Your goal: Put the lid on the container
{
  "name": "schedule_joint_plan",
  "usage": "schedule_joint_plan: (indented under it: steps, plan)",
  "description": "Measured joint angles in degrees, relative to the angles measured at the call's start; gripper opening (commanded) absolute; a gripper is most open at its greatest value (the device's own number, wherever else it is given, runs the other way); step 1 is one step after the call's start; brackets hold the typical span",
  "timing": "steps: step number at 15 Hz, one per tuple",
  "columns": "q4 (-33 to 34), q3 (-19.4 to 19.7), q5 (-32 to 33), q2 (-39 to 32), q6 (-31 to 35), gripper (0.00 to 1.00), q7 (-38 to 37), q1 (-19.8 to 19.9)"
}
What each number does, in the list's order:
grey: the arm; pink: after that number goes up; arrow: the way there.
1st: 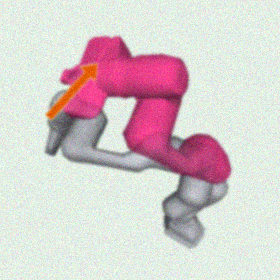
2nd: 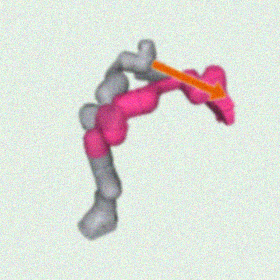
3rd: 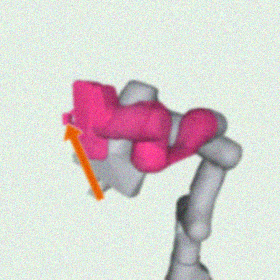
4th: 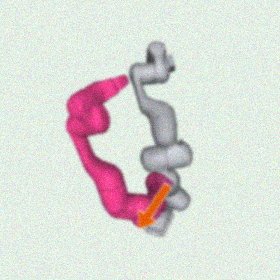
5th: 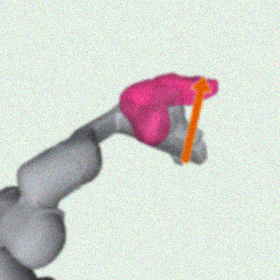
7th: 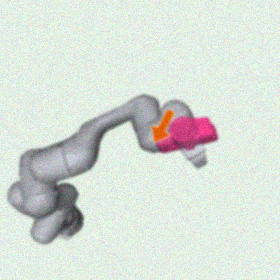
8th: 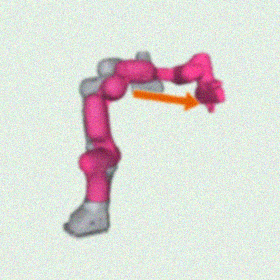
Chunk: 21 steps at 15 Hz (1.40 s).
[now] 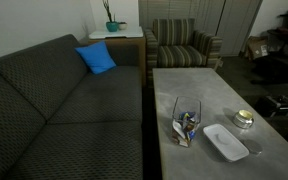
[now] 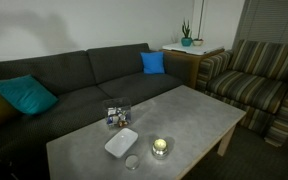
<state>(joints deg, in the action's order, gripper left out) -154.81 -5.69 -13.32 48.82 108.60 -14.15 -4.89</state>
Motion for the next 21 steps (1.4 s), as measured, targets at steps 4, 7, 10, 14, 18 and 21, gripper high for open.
schedule_joint_plan:
  steps: [4,7,10,14,18,21]
  plan:
    - [5.5,1.3,-0.2,-12.5,0.4,1.00,4.1,0.0]
    - [10.4,1.7,-0.7,-22.7,1.6,1.00,5.5,0.0]
    - [15.1,1.6,-0.8,-33.4,5.5,1.00,5.0,0.0]
    - [20.0,1.6,-0.8,-43.9,8.2,1.00,3.6,0.0]
    - [19.7,1.6,-0.8,-41.8,8.0,1.00,3.6,0.0]
    - [18.8,1.2,-1.0,-41.8,14.0,1.00,2.5,-0.1]
